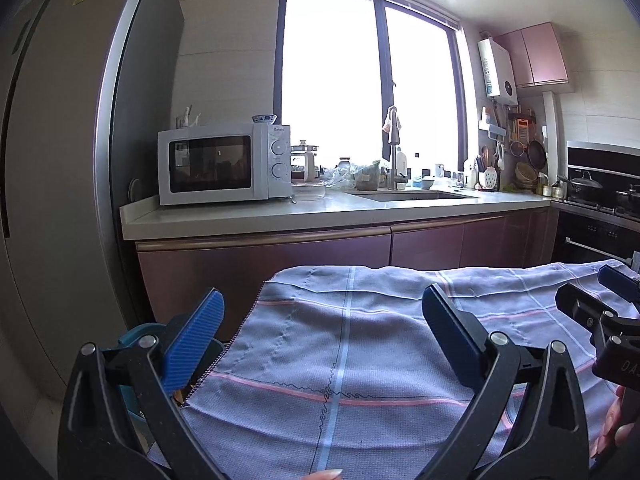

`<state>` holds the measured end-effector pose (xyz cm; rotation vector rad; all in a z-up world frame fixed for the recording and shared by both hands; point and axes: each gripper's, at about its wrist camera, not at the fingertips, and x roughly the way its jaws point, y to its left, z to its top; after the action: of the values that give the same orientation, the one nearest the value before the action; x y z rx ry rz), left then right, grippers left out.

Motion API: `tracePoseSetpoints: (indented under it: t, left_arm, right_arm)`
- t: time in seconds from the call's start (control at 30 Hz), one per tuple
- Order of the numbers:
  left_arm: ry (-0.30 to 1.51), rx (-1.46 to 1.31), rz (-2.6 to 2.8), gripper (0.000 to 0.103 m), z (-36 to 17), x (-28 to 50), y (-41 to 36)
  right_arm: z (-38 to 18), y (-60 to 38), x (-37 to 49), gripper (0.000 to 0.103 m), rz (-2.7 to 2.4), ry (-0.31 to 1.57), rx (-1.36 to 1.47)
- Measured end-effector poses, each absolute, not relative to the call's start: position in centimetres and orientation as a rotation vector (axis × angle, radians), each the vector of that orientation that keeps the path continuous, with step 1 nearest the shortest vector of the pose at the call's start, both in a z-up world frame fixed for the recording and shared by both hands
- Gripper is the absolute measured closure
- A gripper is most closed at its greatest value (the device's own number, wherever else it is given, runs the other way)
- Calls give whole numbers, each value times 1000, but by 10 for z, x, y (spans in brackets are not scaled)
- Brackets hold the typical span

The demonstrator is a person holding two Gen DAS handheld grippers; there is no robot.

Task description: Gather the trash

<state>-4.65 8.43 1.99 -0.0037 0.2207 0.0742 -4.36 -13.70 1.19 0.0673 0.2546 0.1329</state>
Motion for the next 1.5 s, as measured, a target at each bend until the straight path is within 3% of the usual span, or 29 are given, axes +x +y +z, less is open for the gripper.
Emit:
tracePoseSetpoints:
  t: [1.5]
  left_arm:
    - [197, -10, 87, 6, 22, -43, 85]
  right_arm:
    - [15, -144, -44, 7, 133, 259, 74]
